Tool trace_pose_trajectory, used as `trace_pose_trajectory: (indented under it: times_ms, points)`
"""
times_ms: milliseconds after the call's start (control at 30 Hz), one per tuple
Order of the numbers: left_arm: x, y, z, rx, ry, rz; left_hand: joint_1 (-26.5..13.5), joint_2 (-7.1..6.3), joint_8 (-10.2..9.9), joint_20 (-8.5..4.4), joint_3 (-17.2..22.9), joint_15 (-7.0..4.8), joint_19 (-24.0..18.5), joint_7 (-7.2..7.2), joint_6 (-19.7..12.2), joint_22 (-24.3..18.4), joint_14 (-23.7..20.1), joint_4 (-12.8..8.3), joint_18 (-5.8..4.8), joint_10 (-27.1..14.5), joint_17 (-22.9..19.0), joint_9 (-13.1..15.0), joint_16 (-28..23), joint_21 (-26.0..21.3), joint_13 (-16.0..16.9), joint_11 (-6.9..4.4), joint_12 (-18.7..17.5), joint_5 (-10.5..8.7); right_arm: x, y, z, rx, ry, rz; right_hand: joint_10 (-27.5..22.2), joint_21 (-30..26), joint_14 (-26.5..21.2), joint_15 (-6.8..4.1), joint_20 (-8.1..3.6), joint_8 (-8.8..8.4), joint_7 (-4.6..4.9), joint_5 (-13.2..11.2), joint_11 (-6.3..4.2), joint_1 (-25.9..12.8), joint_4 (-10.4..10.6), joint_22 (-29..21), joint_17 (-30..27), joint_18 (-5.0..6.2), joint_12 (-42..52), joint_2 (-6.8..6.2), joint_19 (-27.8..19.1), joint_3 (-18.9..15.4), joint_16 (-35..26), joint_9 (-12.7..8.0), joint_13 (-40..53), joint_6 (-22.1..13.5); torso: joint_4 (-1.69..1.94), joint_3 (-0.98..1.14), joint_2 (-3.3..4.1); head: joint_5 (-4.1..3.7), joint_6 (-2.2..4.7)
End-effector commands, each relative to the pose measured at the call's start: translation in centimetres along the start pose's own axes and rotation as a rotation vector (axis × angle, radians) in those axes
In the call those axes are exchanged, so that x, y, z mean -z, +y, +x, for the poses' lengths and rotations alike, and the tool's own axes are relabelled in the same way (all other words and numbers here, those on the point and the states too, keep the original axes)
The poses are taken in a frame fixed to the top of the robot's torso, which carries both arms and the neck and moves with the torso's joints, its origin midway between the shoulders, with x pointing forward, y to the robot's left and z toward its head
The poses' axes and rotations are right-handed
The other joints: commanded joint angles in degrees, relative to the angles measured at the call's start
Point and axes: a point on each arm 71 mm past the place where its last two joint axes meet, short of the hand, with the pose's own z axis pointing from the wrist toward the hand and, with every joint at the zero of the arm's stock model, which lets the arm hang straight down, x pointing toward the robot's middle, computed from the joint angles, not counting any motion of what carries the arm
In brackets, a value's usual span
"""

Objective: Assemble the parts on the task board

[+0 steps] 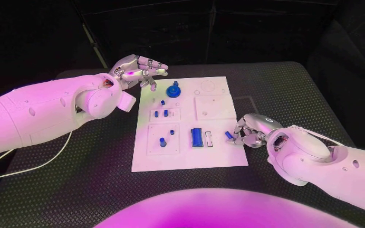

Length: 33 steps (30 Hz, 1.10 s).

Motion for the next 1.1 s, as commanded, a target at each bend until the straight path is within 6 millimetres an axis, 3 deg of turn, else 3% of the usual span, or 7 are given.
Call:
trace_pose_trajectory:
  times_ms: [33, 267, 400, 600, 800, 967, 1100]
  points:
    - [0.0, -0.1, 0.1, 0.007, 0.010, 0.008, -0.4, -0.03, 0.0, 0.18, -0.2, -0.06, -0.4, -0.07, -0.5, -0.1, -0.5, 0.1, 0.83, -0.4, -0.1, 0.1, -0.2, -0.3, 0.1, -0.11, 0.2, 0.24, -0.1, -0.4, 0.7, 0.063, 0.021, 0.014, -0.2, 0.1, 5.5, -0.44, -0.34, -0.34, -0.12, 0.4, -0.41, 1.9, -0.5, -0.1, 12.2, -0.66, -0.3, 1.23, -0.2, 0.4, 0.0, -0.4, -3.3, -0.2, -0.07, 0.01, 0.07, 0.04, -0.10]
    - [-0.1, -0.1, 0.1, 0.008, 0.011, 0.006, -0.5, 0.01, 0.1, 0.17, -0.2, -0.07, -0.4, -0.10, -0.4, -0.1, -0.5, 0.1, 0.84, -0.4, -0.2, 0.1, -0.2, -0.3, 0.1, -0.13, 0.3, 0.24, -0.5, -0.1, 1.1, 0.112, 0.043, 0.004, -0.4, -0.1, 5.4, -0.46, -0.36, -0.78, -0.07, 0.4, -0.40, 3.7, -1.4, -0.4, 11.9, -0.61, -0.7, 1.37, -0.4, 1.4, -0.1, -0.6, -3.5, -0.3, 0.07, 0.04, 0.06, 0.06, -0.22]
    - [0.0, -0.1, 0.1, 0.007, 0.009, 0.007, -0.5, 0.01, 0.1, 0.17, -0.2, -0.07, -0.4, -0.10, -0.4, -0.1, -0.5, 0.1, 0.84, -0.4, -0.2, 0.1, -0.2, -0.3, 0.1, -0.13, 0.3, 0.24, -0.6, 0.2, 1.3, 0.149, 0.062, -0.005, -0.8, -0.3, 5.4, -0.43, -0.39, -1.43, 0.09, -2.2, -0.31, 6.4, -2.7, -0.6, 11.7, -0.58, -1.0, 1.53, -0.6, 3.4, -0.2, -0.8, -3.7, -0.5, 0.06, 0.01, 0.06, 0.07, -0.37]
    - [0.0, -0.2, 0.1, 0.007, 0.007, 0.011, -0.5, 0.02, 0.1, 0.18, -0.2, -0.07, -0.4, -0.10, -0.4, -0.1, -0.5, 0.2, 0.84, -0.4, -0.2, 0.1, -0.2, -0.3, 0.1, -0.13, 0.3, 0.24, -0.8, 0.5, 1.6, 0.177, 0.076, -0.015, -1.4, -0.5, 5.3, -0.10, -0.21, -2.53, 0.61, -2.2, 0.03, 9.3, -4.4, -0.8, 11.6, -0.58, -1.6, 1.27, -0.8, 7.3, -0.3, -1.4, -4.0, -0.6, -0.14, -0.06, -0.03, 0.19, -0.40]
    - [0.0, -0.2, 0.0, 0.004, -0.002, 0.020, -0.5, 0.19, 0.1, 0.17, -0.1, -0.09, -0.4, -0.13, -0.4, -0.1, -0.5, 0.2, 0.85, -0.4, -0.2, 0.1, -0.1, -0.3, 0.1, -0.17, 0.4, 0.26, -0.6, 0.8, 1.7, 0.107, 0.095, -0.003, -1.2, -0.3, 5.3, -0.05, -0.04, -3.22, 0.56, 1.6, 0.06, 7.1, -2.5, -0.5, 11.6, -0.57, -1.7, 0.69, -0.7, 10.5, -0.3, -1.6, -3.9, -0.5, -0.14, 0.09, -0.06, 0.13, -0.32]
    - [0.0, -0.3, 0.0, 0.002, -0.007, 0.025, -0.5, 0.34, 0.1, 0.16, -0.1, -0.10, -0.4, -0.16, -0.3, -0.2, -0.5, 0.2, 0.85, -0.4, -0.2, 0.1, -0.1, -0.4, 0.1, -0.19, 0.4, 0.27, -0.2, 1.2, 1.6, 0.009, 0.106, 0.005, -0.9, -0.2, 5.3, -0.18, -0.08, -3.30, 0.39, 2.1, -0.04, 5.2, -0.9, -0.2, 11.6, -0.60, -1.5, -0.58, -0.5, 13.4, -0.2, -1.4, -3.7, -0.2, 0.16, -0.01, -0.05, -0.14, -0.28]
    - [0.0, -0.3, 0.0, 0.002, -0.008, 0.026, -0.5, 0.34, 0.1, 0.16, -0.1, -0.10, -0.4, -0.16, -0.3, -0.2, -0.5, 0.2, 0.85, -0.4, -0.2, 0.1, -0.1, -0.4, 0.1, -0.19, 0.4, 0.27, 0.2, 1.7, 1.5, -0.053, 0.104, 0.006, -0.7, -0.1, 5.4, -0.21, -0.16, -3.29, 0.35, 2.3, -0.13, 4.2, -0.1, 0.0, 11.8, -0.61, -1.3, -1.37, -0.4, 15.0, -0.2, -1.3, -3.5, 0.0, 0.08, 0.05, -0.08, 0.25, -0.23]
